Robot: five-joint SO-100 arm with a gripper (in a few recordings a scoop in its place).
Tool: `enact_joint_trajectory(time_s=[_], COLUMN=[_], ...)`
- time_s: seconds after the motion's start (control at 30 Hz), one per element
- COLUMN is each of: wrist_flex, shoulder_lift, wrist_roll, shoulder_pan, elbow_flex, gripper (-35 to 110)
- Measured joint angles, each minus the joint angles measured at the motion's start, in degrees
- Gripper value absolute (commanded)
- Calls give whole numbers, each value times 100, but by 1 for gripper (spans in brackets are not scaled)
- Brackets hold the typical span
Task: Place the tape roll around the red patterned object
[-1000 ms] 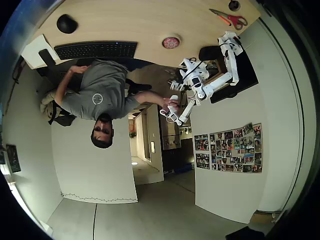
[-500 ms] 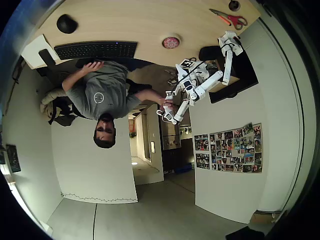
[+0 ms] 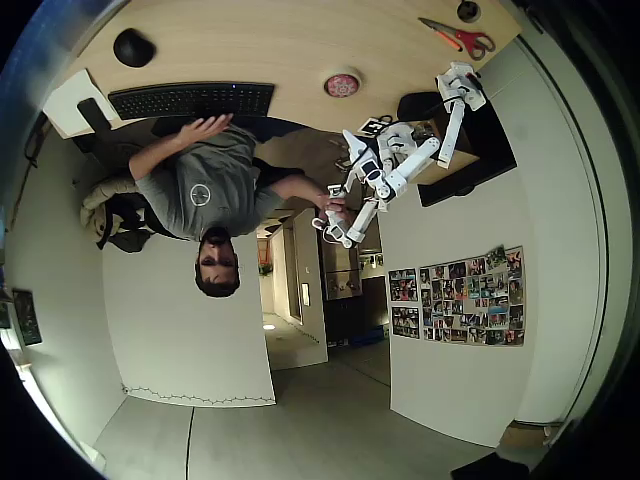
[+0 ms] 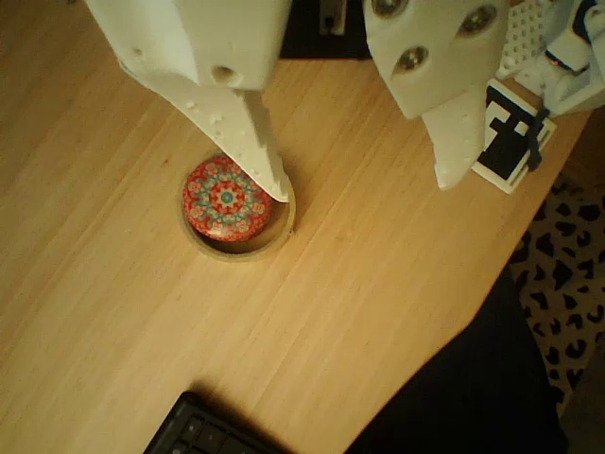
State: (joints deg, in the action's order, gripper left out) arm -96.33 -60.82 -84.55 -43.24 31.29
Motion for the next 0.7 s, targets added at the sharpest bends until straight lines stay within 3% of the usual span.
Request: enact_joint_trajectory(time_s=[0.4, 0.7], wrist_flex=[220, 2153], shoulder_lift=[-2241, -4184], wrist_roll=[-211, 176], shoulder_pan=[18, 0], elbow_flex=[2856, 6372], gripper=[43, 42])
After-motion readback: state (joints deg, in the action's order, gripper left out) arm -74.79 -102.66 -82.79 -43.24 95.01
